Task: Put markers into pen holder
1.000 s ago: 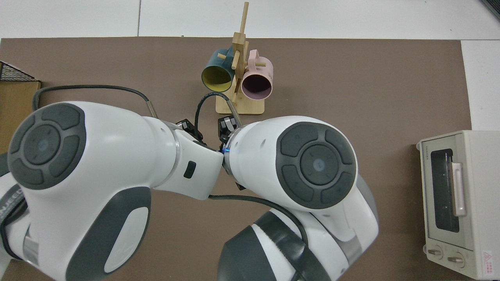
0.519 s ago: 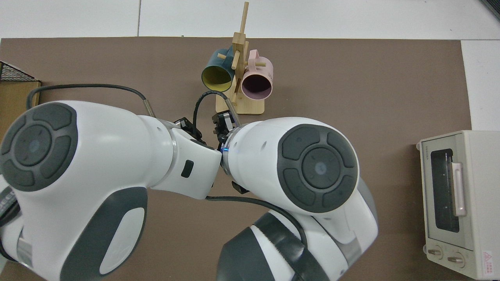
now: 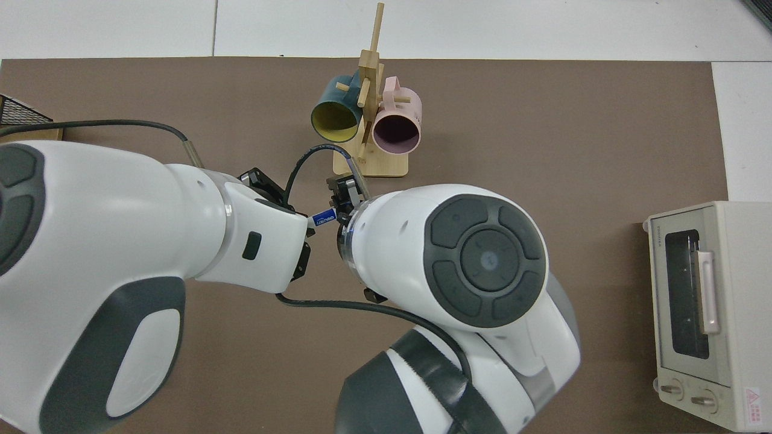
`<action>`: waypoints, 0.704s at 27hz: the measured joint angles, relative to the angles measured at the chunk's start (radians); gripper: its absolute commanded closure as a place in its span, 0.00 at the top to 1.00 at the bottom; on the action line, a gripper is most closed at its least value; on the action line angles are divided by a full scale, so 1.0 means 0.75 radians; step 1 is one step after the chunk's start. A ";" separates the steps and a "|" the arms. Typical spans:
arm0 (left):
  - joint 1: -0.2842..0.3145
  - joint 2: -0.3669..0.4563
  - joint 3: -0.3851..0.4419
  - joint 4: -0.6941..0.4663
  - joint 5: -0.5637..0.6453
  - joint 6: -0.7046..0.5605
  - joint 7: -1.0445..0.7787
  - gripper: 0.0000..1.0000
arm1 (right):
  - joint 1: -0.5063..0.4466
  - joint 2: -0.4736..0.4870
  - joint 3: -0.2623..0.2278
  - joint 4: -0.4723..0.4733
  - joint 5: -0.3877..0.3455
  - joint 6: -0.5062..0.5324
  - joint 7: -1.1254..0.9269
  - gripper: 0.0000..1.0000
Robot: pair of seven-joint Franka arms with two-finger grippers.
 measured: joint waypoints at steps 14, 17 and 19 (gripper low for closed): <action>0.080 -0.009 0.028 0.003 0.128 -0.058 -0.031 0.00 | -0.047 -0.091 -0.013 -0.102 0.000 -0.083 -0.277 1.00; 0.123 -0.013 0.033 0.010 0.138 -0.090 -0.089 0.00 | -0.068 -0.125 -0.013 -0.132 0.000 -0.135 -0.369 1.00; 0.150 -0.016 0.036 0.023 0.141 -0.121 -0.154 0.00 | -0.082 -0.142 -0.013 -0.142 0.000 -0.179 -0.439 1.00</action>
